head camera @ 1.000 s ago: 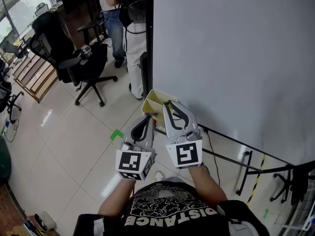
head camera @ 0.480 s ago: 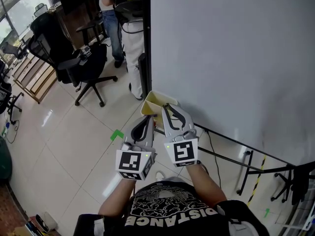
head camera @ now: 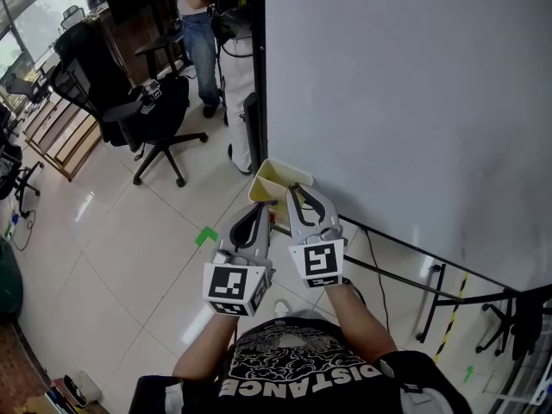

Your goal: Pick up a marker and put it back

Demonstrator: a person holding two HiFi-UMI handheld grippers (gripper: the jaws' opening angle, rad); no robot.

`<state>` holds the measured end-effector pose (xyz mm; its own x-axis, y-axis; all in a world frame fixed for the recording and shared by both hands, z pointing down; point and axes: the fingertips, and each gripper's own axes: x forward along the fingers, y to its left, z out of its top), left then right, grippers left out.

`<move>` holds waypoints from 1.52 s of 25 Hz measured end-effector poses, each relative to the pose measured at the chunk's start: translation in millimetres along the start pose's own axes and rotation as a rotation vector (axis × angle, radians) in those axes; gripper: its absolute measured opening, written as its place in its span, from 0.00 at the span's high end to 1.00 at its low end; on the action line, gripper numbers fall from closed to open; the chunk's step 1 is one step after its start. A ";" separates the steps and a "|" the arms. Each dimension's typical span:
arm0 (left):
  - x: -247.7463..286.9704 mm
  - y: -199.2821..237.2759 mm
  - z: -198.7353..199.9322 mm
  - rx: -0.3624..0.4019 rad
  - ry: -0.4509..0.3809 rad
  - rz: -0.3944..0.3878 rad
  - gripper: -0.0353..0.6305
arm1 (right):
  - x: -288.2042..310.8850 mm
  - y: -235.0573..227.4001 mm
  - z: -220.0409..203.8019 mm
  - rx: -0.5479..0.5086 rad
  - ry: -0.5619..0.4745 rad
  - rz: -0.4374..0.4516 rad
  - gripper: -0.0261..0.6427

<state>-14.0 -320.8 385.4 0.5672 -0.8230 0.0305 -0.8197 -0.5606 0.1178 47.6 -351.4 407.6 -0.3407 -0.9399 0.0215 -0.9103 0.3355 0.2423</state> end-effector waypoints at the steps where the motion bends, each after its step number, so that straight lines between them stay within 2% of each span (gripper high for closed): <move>1: -0.1 0.4 0.3 0.000 0.000 0.000 0.94 | 0.6 0.1 -1.0 0.003 0.001 -0.001 0.91; 12: 2.1 3.2 -2.1 -0.002 0.002 -0.001 0.94 | 5.3 -0.7 -15.8 0.016 0.027 -0.014 0.91; 25: -4.8 -3.8 -2.1 -0.003 0.003 -0.005 0.94 | -4.7 3.6 -14.5 0.003 0.037 -0.001 0.91; 38: -28.6 -18.9 3.8 0.012 -0.012 -0.022 0.94 | -35.9 10.4 19.3 -0.006 -0.022 -0.021 0.91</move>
<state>-15.0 -287.0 378.5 0.5841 -0.8116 0.0157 -0.8080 -0.5795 0.1065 45.8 -313.0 390.6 -0.3269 -0.9450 -0.0052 -0.9159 0.3155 0.2480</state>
